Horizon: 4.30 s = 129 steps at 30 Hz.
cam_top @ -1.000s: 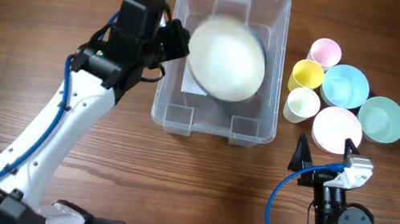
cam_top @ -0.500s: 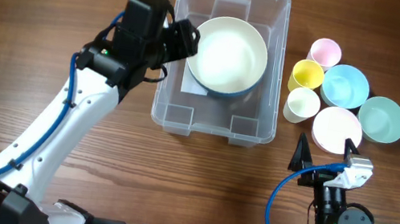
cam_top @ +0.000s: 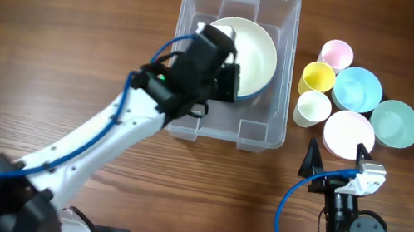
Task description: Pack container
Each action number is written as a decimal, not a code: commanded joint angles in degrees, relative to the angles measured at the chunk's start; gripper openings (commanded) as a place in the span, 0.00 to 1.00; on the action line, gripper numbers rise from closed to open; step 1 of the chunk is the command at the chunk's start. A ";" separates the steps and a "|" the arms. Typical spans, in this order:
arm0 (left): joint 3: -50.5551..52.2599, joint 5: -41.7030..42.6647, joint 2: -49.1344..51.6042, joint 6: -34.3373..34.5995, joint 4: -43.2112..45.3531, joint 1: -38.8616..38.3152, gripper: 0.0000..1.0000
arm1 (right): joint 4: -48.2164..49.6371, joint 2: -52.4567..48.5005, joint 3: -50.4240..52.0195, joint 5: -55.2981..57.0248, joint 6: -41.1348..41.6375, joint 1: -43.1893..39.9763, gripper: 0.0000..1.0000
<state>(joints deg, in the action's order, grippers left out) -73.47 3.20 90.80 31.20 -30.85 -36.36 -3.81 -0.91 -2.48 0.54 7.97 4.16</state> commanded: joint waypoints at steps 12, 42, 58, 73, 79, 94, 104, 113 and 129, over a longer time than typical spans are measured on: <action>-0.81 -3.30 6.86 -5.03 -11.06 -1.55 0.04 | 0.28 0.11 0.37 0.94 1.16 -0.28 1.00; -0.81 -7.69 6.80 2.34 -12.72 -6.67 0.04 | 0.28 0.11 0.37 0.94 1.14 -0.28 1.00; -0.81 -9.18 6.84 -4.04 -4.63 -4.48 0.04 | 0.28 0.11 0.37 0.94 1.14 -0.26 1.00; -10.38 -0.26 11.13 -11.63 -9.79 1.75 0.04 | 0.28 0.11 0.37 0.94 1.16 -0.26 1.00; -13.18 -0.26 17.99 -13.27 -11.63 1.70 0.04 | 0.31 0.11 0.37 0.94 1.16 -0.26 1.00; -13.18 -6.32 21.75 -15.26 -10.45 -4.26 0.04 | 0.28 0.11 0.37 0.94 1.16 -0.26 1.00; -13.16 -6.29 23.26 -15.80 -10.34 -4.42 0.04 | 0.28 0.11 0.37 0.94 1.14 -0.28 1.00; -13.35 -10.03 24.09 -15.78 -10.03 -4.35 0.04 | 0.28 0.11 0.37 0.94 1.16 -0.28 1.00; -23.52 -8.63 22.53 -15.87 -22.10 -4.37 0.04 | 0.28 0.11 0.37 0.94 1.16 -0.26 1.00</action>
<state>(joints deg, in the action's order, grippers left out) -95.72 -7.62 113.82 16.56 -50.78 -40.86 -3.81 -0.91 -2.48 0.51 7.97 4.16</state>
